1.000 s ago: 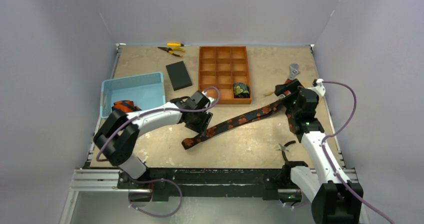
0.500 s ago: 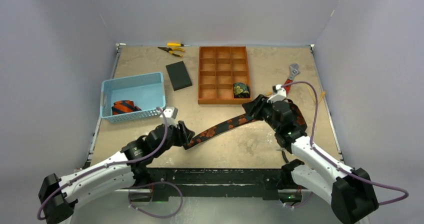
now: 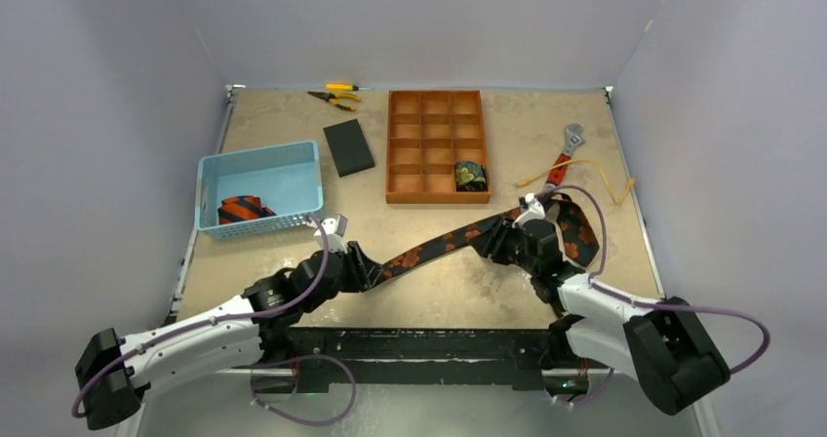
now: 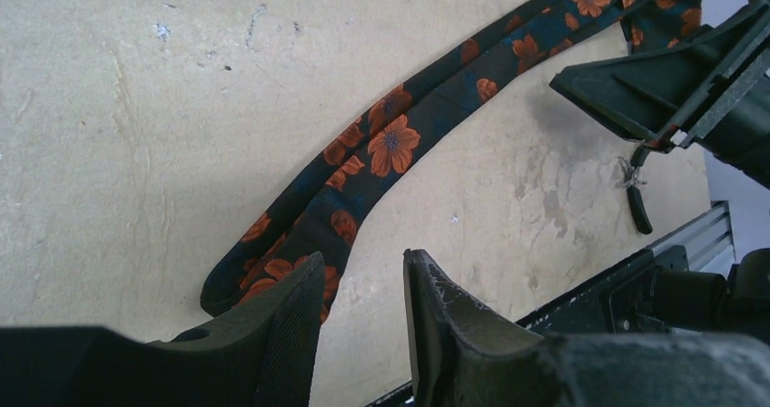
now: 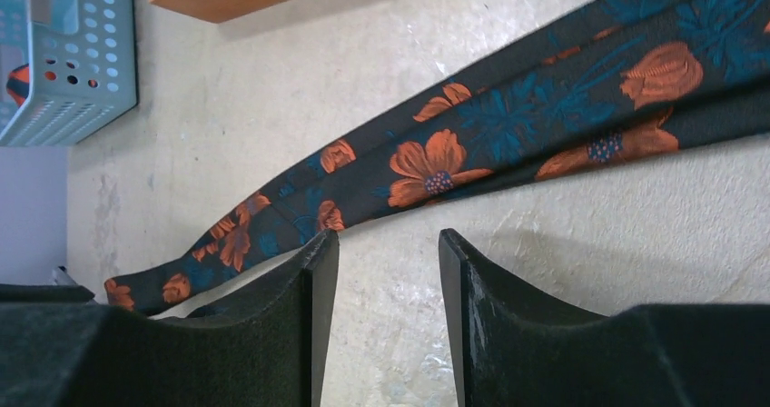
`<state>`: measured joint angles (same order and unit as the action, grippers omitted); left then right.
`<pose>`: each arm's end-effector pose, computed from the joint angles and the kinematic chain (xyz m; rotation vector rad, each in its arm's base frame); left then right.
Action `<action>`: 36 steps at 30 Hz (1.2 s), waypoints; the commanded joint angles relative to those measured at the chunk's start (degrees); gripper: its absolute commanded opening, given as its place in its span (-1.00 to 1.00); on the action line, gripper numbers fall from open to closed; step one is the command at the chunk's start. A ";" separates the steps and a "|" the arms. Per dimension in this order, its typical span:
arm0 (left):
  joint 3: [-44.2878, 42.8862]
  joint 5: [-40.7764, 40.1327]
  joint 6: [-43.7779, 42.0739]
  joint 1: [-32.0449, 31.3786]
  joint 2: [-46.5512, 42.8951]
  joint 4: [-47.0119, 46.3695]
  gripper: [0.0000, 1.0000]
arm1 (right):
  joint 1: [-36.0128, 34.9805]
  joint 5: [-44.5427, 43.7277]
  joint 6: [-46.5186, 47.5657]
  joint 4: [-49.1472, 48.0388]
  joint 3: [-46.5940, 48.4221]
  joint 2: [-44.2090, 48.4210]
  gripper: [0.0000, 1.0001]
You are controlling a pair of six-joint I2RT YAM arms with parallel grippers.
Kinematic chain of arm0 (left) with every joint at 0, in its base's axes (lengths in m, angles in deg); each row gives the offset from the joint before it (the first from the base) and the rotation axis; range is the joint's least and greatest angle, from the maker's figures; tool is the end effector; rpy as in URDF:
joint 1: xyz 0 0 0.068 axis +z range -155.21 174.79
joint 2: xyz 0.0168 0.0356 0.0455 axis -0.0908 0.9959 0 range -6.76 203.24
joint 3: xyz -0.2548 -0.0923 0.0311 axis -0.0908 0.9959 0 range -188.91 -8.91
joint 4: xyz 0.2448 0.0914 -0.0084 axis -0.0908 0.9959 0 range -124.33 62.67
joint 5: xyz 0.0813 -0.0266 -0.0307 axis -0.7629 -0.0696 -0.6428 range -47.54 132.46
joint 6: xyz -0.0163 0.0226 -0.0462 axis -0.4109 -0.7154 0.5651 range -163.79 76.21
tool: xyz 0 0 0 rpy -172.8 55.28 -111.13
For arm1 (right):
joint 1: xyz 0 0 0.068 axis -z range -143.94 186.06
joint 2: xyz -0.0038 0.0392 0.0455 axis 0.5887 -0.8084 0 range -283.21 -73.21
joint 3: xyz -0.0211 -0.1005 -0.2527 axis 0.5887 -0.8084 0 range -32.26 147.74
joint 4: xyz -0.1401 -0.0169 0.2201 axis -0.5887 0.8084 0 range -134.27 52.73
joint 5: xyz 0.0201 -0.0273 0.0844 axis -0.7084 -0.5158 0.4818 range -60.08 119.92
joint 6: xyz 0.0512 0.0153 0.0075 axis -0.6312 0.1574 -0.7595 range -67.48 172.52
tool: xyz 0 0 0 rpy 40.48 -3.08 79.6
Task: Roll the ties
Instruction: Flatten out the tie at the center of the board.
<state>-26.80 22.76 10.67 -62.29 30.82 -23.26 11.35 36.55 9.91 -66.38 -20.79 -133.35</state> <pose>0.0938 -0.1227 0.1934 -0.1646 2.1742 -0.8079 0.1739 0.0845 0.1491 0.2571 2.1247 0.8359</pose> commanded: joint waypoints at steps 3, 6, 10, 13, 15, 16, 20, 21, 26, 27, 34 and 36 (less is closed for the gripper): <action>-0.48 5.05 0.87 -0.31 4.90 -3.84 -0.37 | -0.22 -3.54 -5.50 -10.45 -0.19 -5.88 -0.08; 0.40 3.81 1.45 -0.38 3.56 -2.58 -0.44 | -0.32 -6.41 -7.40 -12.37 1.21 -9.98 -0.08; -0.28 0.24 1.12 -0.40 -0.89 2.73 -0.50 | -0.26 -7.92 -9.08 -15.50 3.51 -16.90 -0.07; -3.22 -4.13 -0.28 -0.40 -3.75 8.96 -0.50 | -0.28 -8.34 -9.92 -18.18 4.55 -21.23 -0.04; -6.54 -8.75 -1.12 -0.40 -5.15 14.51 -0.50 | -0.40 -9.43 -9.95 -19.71 4.80 -22.21 0.00; -8.51 -10.65 -1.46 -0.40 -5.75 16.78 -0.50 | -0.39 -10.08 -9.68 -19.87 5.14 -22.37 0.04; -11.09 -12.89 -3.86 -0.40 -6.93 18.56 -0.50 | -0.97 -11.78 -7.53 -14.81 6.73 -18.67 0.20; -11.24 -11.81 -4.78 -0.40 -6.48 17.58 -0.49 | -1.19 -12.80 -6.99 -12.17 6.88 -14.97 0.23; -8.76 1.00 -8.21 -0.64 1.77 3.23 -0.43 | -0.77 -22.73 -7.85 4.05 7.12 1.33 0.46; -7.84 3.29 -8.10 -0.78 4.22 -0.87 -0.40 | 0.34 -25.01 -8.04 8.26 8.60 3.04 0.52; -3.49 0.74 -5.25 -1.98 17.41 -22.96 -0.24 | 14.84 -29.20 -7.08 21.55 12.76 10.98 0.76; -2.87 -3.15 -3.72 -1.83 19.62 -26.71 -0.22 | 17.18 -27.71 -9.34 21.29 13.28 9.69 0.76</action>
<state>-30.74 24.18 5.12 -64.13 47.91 -34.29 24.64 11.13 2.00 -51.93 -9.82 -123.10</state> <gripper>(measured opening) 0.382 0.878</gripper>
